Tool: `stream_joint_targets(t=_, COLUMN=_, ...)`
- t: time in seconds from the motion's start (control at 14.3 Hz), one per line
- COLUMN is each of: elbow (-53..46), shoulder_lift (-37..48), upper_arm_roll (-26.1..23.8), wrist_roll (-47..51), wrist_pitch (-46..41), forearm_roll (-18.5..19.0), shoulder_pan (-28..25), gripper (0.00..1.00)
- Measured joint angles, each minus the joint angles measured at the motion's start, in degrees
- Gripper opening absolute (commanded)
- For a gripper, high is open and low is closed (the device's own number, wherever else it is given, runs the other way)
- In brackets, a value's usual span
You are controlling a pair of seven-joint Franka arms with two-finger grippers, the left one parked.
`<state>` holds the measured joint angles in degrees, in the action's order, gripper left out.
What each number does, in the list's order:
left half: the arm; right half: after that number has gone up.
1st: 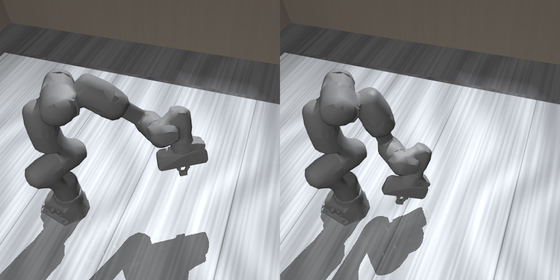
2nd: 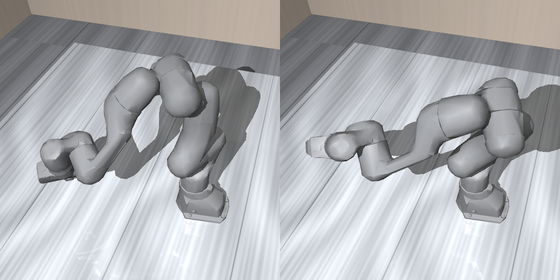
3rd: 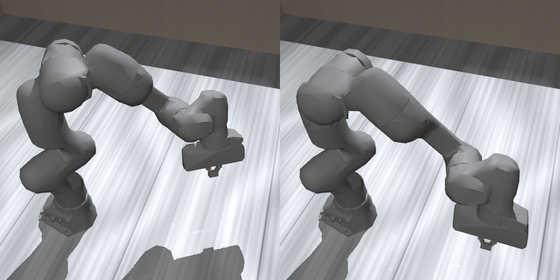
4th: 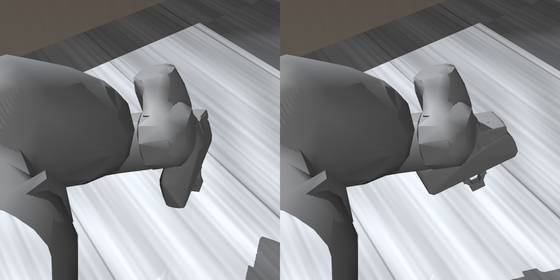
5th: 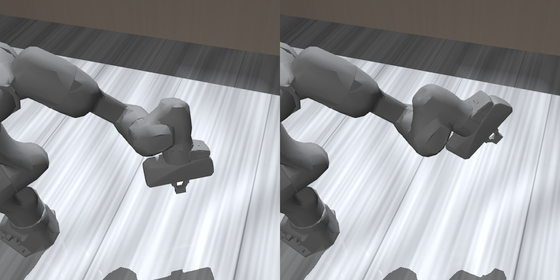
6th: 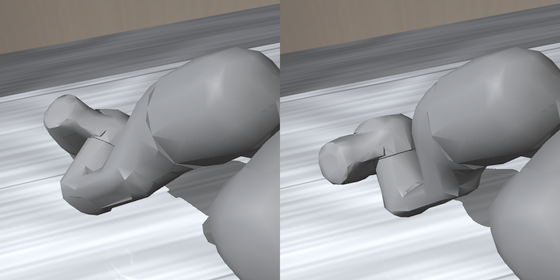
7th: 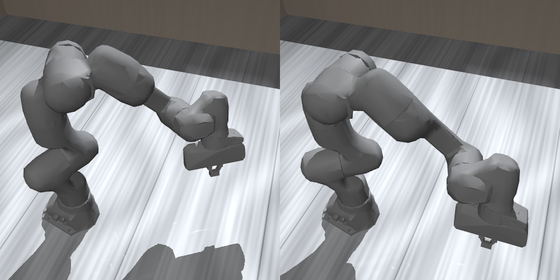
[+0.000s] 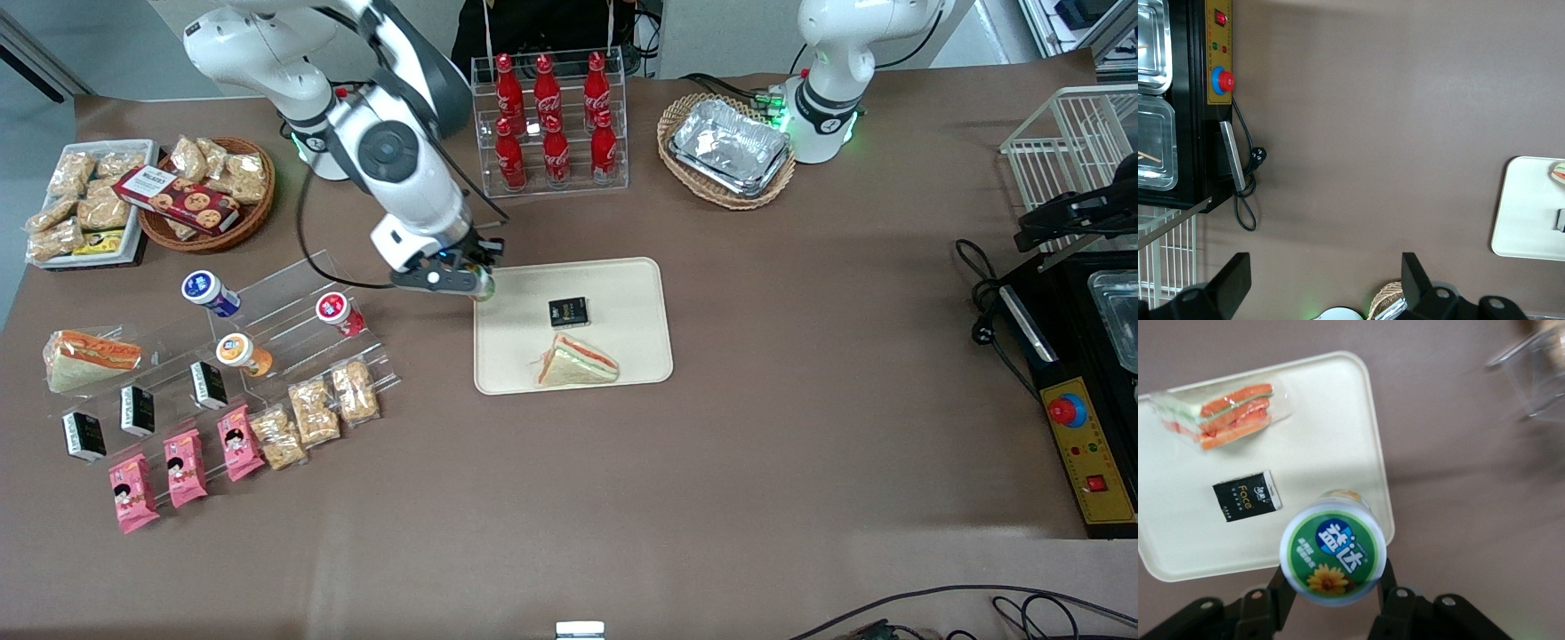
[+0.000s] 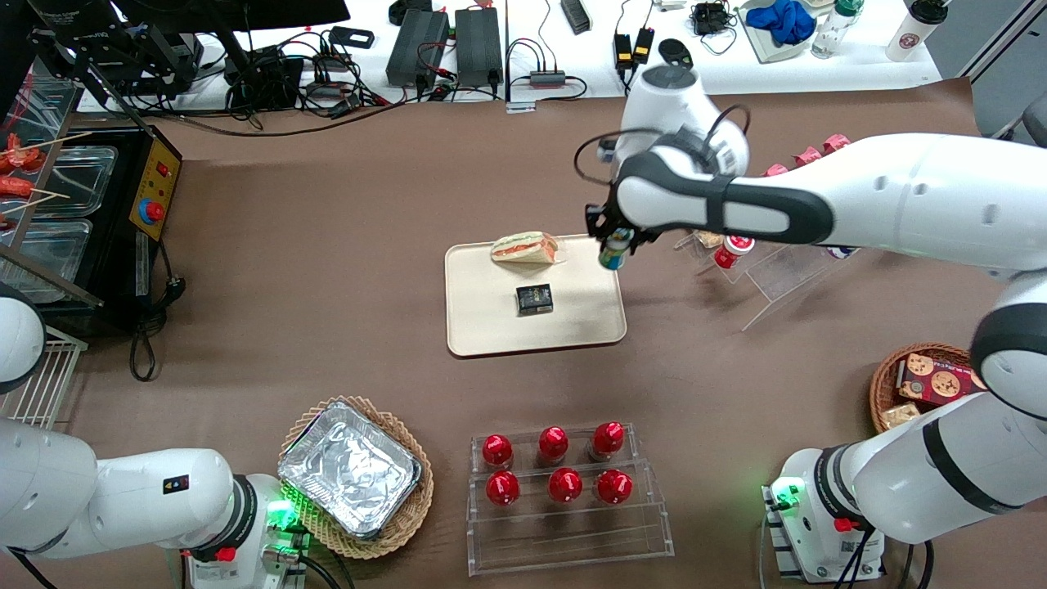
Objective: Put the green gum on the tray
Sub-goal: 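Carry the green gum jar over the cream tray beside the black card, then lower the jar onto the tray and open the right gripper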
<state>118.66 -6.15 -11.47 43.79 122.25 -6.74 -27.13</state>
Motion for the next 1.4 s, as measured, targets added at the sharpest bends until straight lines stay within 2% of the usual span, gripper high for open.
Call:
stream_joint_targets(t=0.21, elbow=2.7, shoulder_lift=-4.9, upper_arm_roll=0.0, wrist_roll=2.9, wrist_pitch=8.7, forearm_roll=0.3, shoulder_pan=-3.4, gripper=0.17)
stream_joint_targets(t=0.35, elbow=4.0, shoulder_lift=-7.6, upper_arm_roll=0.0, wrist_roll=5.9, wrist_pitch=12.9, forearm_roll=2.6, shoulder_pan=-5.0, gripper=0.17)
stream_joint_targets(t=0.49, elbow=4.4, shoulder_lift=-9.3, upper_arm_roll=0.0, wrist_roll=7.1, wrist_pitch=14.7, forearm_roll=4.1, shoulder_pan=-5.2, gripper=0.17)
stream_joint_targets(t=1.19, elbow=5.6, shoulder_lift=-12.5, upper_arm_roll=0.3, wrist_roll=7.9, wrist_pitch=19.7, forearm_roll=4.3, shoulder_pan=-5.3, gripper=0.19)
stream_joint_targets(t=1.26, elbow=5.6, shoulder_lift=-12.7, upper_arm_roll=0.3, wrist_roll=7.9, wrist_pitch=19.9, forearm_roll=4.3, shoulder_pan=-5.3, gripper=0.24)
stream_joint_targets(t=1.33, elbow=5.6, shoulder_lift=-12.9, upper_arm_roll=0.3, wrist_roll=8.0, wrist_pitch=20.1, forearm_roll=4.3, shoulder_pan=-5.4, gripper=0.39)
stream_joint_targets(t=1.4, elbow=5.6, shoulder_lift=-13.1, upper_arm_roll=0.3, wrist_roll=8.3, wrist_pitch=20.4, forearm_roll=4.3, shoulder_pan=-5.4, gripper=0.47)
